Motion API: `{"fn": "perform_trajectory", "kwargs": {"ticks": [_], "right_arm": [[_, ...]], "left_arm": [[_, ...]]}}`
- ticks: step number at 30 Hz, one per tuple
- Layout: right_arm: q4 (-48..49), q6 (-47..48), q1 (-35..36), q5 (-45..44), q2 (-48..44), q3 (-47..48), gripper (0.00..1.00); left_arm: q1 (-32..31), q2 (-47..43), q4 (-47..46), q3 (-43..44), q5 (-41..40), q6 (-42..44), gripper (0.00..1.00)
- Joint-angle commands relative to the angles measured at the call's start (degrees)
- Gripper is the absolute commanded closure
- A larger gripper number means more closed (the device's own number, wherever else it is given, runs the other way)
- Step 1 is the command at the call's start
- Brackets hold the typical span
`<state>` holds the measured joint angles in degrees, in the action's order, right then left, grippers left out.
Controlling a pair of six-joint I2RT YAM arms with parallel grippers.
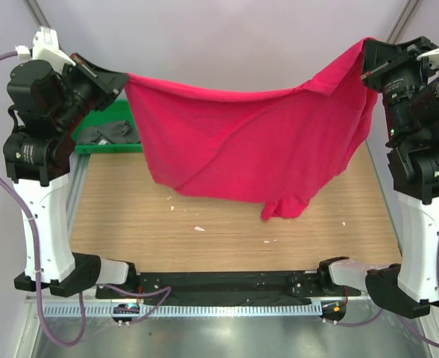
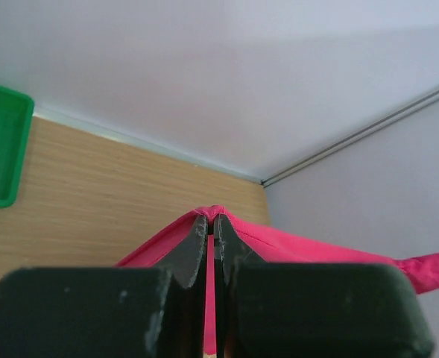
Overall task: Fold and stack the t-shirts
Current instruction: Flatten the tshirt out
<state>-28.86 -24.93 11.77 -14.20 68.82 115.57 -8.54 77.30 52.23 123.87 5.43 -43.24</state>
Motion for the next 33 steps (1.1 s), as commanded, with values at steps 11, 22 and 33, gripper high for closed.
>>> {"fn": "perform_trajectory", "kwargs": {"ticks": [11,22,33], "right_arm": [[2.8,5.2,-0.3,-2.3,2.5,7.8,0.99],[-2.4,2.1,-0.3,2.3,6.6,15.4,0.99],[-0.6,0.3,-0.3,5.8,-1.8,10.1,0.99]], "left_arm": [[12.9,1.9,-6.4,8.1,14.0,-6.8,1.0],[24.4,-0.9,-23.2,-3.7,31.3,-22.2,1.0],[23.7,-2.6,-24.3,1.5,38.9,-21.8,1.0]]}}
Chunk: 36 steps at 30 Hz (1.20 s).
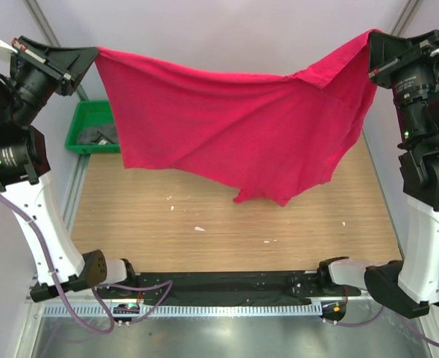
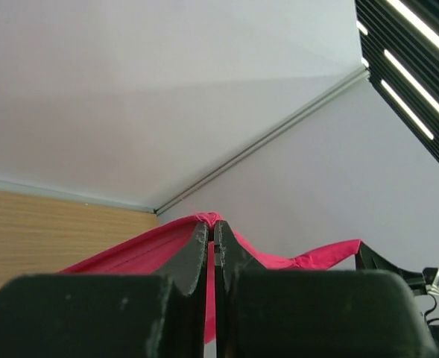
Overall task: Fold and stack the t-shirts
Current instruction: Flatten the tshirt out
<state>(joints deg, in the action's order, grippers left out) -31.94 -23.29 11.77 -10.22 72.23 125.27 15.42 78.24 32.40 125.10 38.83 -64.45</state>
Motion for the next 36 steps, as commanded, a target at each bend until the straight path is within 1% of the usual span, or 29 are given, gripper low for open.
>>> {"fn": "perform_trajectory", "kwargs": {"ticks": [1,5,8,11,15,17,18,19,20,21,22,23,24,25,26,28,29,30,31,32,34,36], "right_arm": [[2.5,-1.3,-0.3,2.8,-6.4,-0.9,0.99],[2.1,-0.7,-0.3,7.6,-11.9,-1.4,0.99],[0.7,-0.5,-0.3,10.6,-16.5,-0.8,0.99],[1.4,-1.1,-0.3,12.1,-20.5,-2.0,0.99],[0.2,-0.1,0.1,12.0,-20.6,-0.7,0.99],[0.0,1.7,0.5,11.2,-19.2,-1.2,0.99],[0.5,2.0,0.6,10.7,-18.7,-2.1,0.99],[1.2,2.5,0.5,10.5,-18.2,-2.9,0.99],[3.8,3.3,0.8,10.5,-17.3,-4.2,0.99],[5.2,3.9,0.7,8.4,-16.8,-7.4,0.99],[6.8,4.4,0.8,7.1,-16.0,-9.2,0.99],[9.5,4.9,0.7,6.8,-15.3,-10.8,0.99],[11.3,6.1,0.7,6.5,-13.5,-15.1,0.99],[13.3,6.1,0.7,5.8,-12.8,-18.1,0.99],[17.6,6.2,0.7,5.1,-12.0,-24.4,0.99],[21.8,6.3,0.7,5.0,-9.7,-30.1,0.99],[26.6,6.0,0.7,4.7,-9.0,-33.0,0.99],[28.6,5.5,0.7,4.6,-8.2,-38.0,0.99],[30.9,5.1,0.6,4.7,-6.0,-40.4,0.99],[35.3,5.1,0.5,4.6,-4.7,-42.6,0.99],[37.6,5.7,0.1,5.3,0.1,-47.4,0.99],[41.1,6.0,-0.3,7.1,3.5,-51.9,0.99]], "left_arm": [[-1.1,-5.6,-4.6,-2.2,6.0,-0.7,1.0],[-6.4,-10.4,-4.9,-4.2,8.2,-0.6,1.0],[-8.7,-14.0,-4.5,-4.1,9.5,-0.9,1.0],[-9.0,-16.9,-3.5,-3.4,9.6,-0.3,1.0],[-9.0,-18.8,-0.9,-5.6,5.7,2.2,1.0],[-9.0,-18.2,-0.4,-6.6,3.5,3.5,1.0],[-9.0,-17.9,1.2,-7.9,0.1,4.8,1.0],[-9.0,-17.2,2.0,-8.3,-1.1,5.1,1.0],[-8.9,-15.6,2.0,-8.6,-1.6,5.4,1.0],[-8.9,-14.4,2.7,-8.6,-2.4,6.3,1.0],[-8.9,-13.1,3.9,-8.3,-5.0,6.8,1.0],[-8.9,-12.1,5.4,-8.6,-6.3,6.9,1.0],[-8.9,-9.6,5.2,-9.2,-6.8,6.8,1.0],[-9.0,-8.6,5.0,-12.1,-7.2,6.9,1.0],[-9.0,-7.6,3.7,-14.2,-7.3,6.5,1.0],[-9.1,-5.5,0.4,-21.0,-7.1,5.2,1.0],[-9.1,-5.1,-4.1,-28.8,-7.4,4.9,1.0],[-9.3,-4.8,-7.1,-32.9,-7.6,4.7,1.0],[-9.4,-3.9,-10.1,-36.7,-7.7,4.3,1.0],[-9.4,-3.2,-16.8,-44.9,-7.4,3.5,1.0],[-9.6,0.3,-22.4,-50.4,-6.5,3.1,1.0],[-10.1,3.6,-24.6,-53.7,-8.1,7.2,1.0]]}}
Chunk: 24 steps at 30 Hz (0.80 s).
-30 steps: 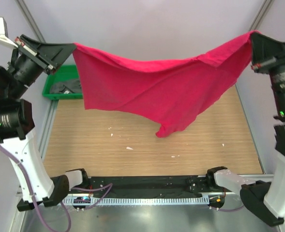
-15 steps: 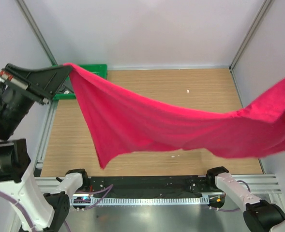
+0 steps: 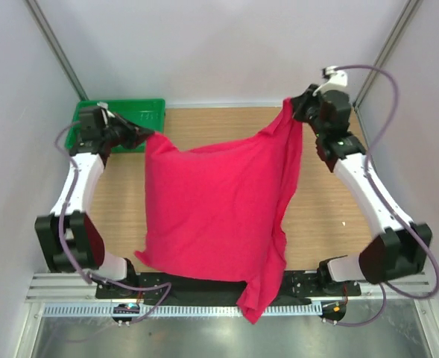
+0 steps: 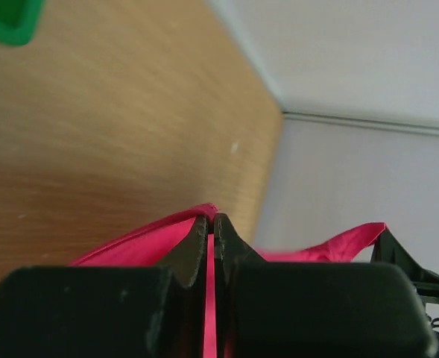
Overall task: Fold and stack the t-shirts
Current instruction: Flatten the tshirt out
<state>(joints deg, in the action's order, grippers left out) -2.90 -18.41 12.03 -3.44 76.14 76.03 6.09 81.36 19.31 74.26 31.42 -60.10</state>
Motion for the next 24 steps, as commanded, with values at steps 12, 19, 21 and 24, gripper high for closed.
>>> {"fn": "perform_trajectory", "kwargs": {"ticks": [12,19,21,24], "right_arm": [[9.4,-0.8,-5.0,12.2,21.5,0.1,0.93],[4.6,-2.5,-5.2,15.0,24.5,4.0,0.91],[1.6,-3.4,-5.2,14.1,24.0,4.8,0.91],[-1.2,-5.6,-5.3,12.7,22.0,5.0,0.91]], "left_arm": [[-1.6,20.7,-12.6,1.5,-3.1,13.1,1.0],[-1.6,22.5,-7.3,5.5,-6.0,17.4,1.0],[-1.6,22.7,-5.6,6.7,-6.3,18.6,1.0],[-1.5,22.5,-3.7,7.2,-6.5,19.8,1.0]]}}
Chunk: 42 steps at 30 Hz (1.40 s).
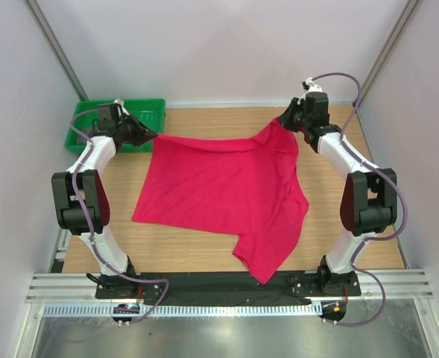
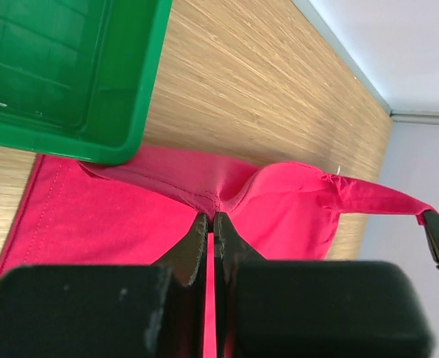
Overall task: Fold and stack the t-shirts
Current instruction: Flatten the tshirt out
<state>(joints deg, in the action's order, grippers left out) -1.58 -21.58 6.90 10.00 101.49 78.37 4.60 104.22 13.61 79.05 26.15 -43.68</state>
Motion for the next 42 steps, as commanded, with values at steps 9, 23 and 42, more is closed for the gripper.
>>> {"fn": "perform_trajectory", "kwargs": {"ticks": [9,23,42], "right_arm": [[-6.6,-6.2,-3.1,-1.8,-14.7,7.8,0.92],[-10.0,-0.6,-3.3,-6.7,-46.4,14.9,0.95],[-12.2,2.3,-2.9,-5.9,-50.5,22.9,0.9]], "left_arm": [[0.4,-11.2,1.8,8.8,-1.3,-1.6,1.0],[-1.3,-37.9,4.4,23.2,-2.9,-5.3,1.0],[-4.0,-45.9,15.0,33.3,-16.0,4.3,1.0]]}}
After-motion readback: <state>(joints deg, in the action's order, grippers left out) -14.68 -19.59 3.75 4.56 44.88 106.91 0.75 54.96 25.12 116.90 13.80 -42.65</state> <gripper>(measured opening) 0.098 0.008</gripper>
